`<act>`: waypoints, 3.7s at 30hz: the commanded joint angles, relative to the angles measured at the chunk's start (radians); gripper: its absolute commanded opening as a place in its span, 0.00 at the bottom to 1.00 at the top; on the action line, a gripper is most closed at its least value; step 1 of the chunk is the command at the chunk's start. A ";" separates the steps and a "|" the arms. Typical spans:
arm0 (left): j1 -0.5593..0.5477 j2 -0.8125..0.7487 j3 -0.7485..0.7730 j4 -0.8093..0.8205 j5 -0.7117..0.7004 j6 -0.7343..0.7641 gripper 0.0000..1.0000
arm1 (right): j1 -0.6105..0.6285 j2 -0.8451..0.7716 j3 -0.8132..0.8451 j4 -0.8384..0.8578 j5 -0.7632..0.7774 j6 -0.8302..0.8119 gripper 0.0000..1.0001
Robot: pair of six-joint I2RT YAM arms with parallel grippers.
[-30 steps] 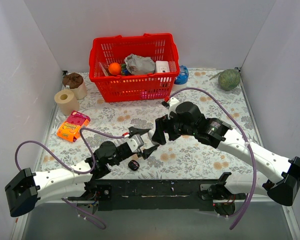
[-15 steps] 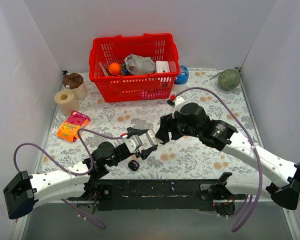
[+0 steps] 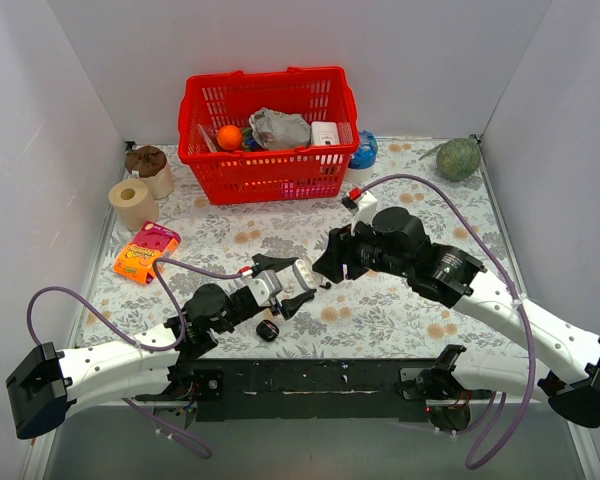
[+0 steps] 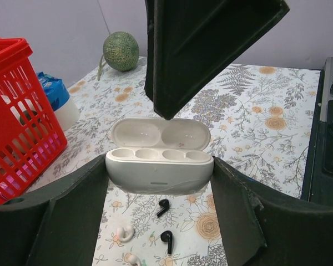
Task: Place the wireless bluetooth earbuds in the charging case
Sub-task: Adjust the charging case.
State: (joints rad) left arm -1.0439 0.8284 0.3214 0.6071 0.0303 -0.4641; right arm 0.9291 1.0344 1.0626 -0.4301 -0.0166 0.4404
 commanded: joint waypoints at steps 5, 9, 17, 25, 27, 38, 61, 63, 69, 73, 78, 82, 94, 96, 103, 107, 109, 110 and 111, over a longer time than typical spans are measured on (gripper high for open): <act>-0.002 -0.006 0.008 0.023 -0.001 -0.004 0.00 | -0.004 0.044 0.013 0.076 -0.071 -0.011 0.52; -0.002 -0.005 0.010 0.023 0.000 -0.004 0.00 | -0.004 0.064 0.020 0.067 -0.063 -0.016 0.49; -0.002 -0.003 0.011 0.023 0.003 -0.007 0.00 | -0.004 0.085 0.025 0.048 -0.051 -0.028 0.31; -0.001 0.018 0.033 -0.010 -0.070 -0.063 0.40 | -0.001 0.079 0.065 -0.030 -0.013 -0.103 0.01; -0.002 0.029 0.045 -0.038 -0.114 -0.099 0.65 | -0.003 0.069 0.079 -0.047 -0.002 -0.150 0.01; 0.016 -0.087 0.131 -0.228 -0.072 -0.311 0.98 | 0.014 -0.005 0.206 -0.170 0.012 -0.521 0.01; 0.389 0.158 0.332 -0.204 0.915 -0.528 0.91 | 0.106 0.016 0.200 -0.134 -0.106 -0.752 0.01; 0.389 0.166 0.328 -0.193 0.918 -0.527 0.88 | 0.108 0.023 0.201 -0.121 -0.108 -0.749 0.01; 0.389 0.196 0.318 -0.187 0.941 -0.524 0.74 | 0.109 0.044 0.198 -0.081 -0.123 -0.724 0.01; 0.389 0.195 0.292 -0.149 0.921 -0.544 0.70 | 0.114 0.049 0.200 -0.062 -0.123 -0.712 0.01; 0.389 0.216 0.281 -0.090 0.928 -0.567 0.62 | 0.119 0.061 0.212 -0.064 -0.120 -0.706 0.01; 0.389 0.225 0.285 -0.089 0.935 -0.565 0.58 | 0.122 0.065 0.212 -0.056 -0.117 -0.701 0.01; 0.389 0.215 0.260 -0.109 0.912 -0.556 0.59 | 0.126 0.069 0.223 -0.033 -0.121 -0.678 0.01; 0.387 0.216 0.258 -0.109 0.910 -0.555 0.56 | 0.129 0.072 0.224 -0.033 -0.121 -0.678 0.01; 0.389 0.210 0.258 -0.079 0.896 -0.573 0.59 | 0.135 0.075 0.217 -0.032 -0.112 -0.671 0.01; 0.389 0.206 0.254 -0.070 0.896 -0.579 0.60 | 0.139 0.076 0.215 -0.030 -0.106 -0.669 0.01; 0.389 0.206 0.255 -0.075 0.898 -0.576 0.58 | 0.139 0.076 0.214 -0.030 -0.105 -0.667 0.01; 0.387 0.206 0.254 -0.081 0.896 -0.574 0.55 | 0.140 0.076 0.215 -0.030 -0.105 -0.666 0.01; 0.389 0.202 0.252 -0.082 0.899 -0.573 0.54 | 0.140 0.076 0.214 -0.029 -0.103 -0.666 0.01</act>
State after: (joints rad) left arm -0.6598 1.0565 0.5819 0.5095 0.9348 -1.0431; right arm 1.0618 1.1084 1.2362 -0.5133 -0.1265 -0.2379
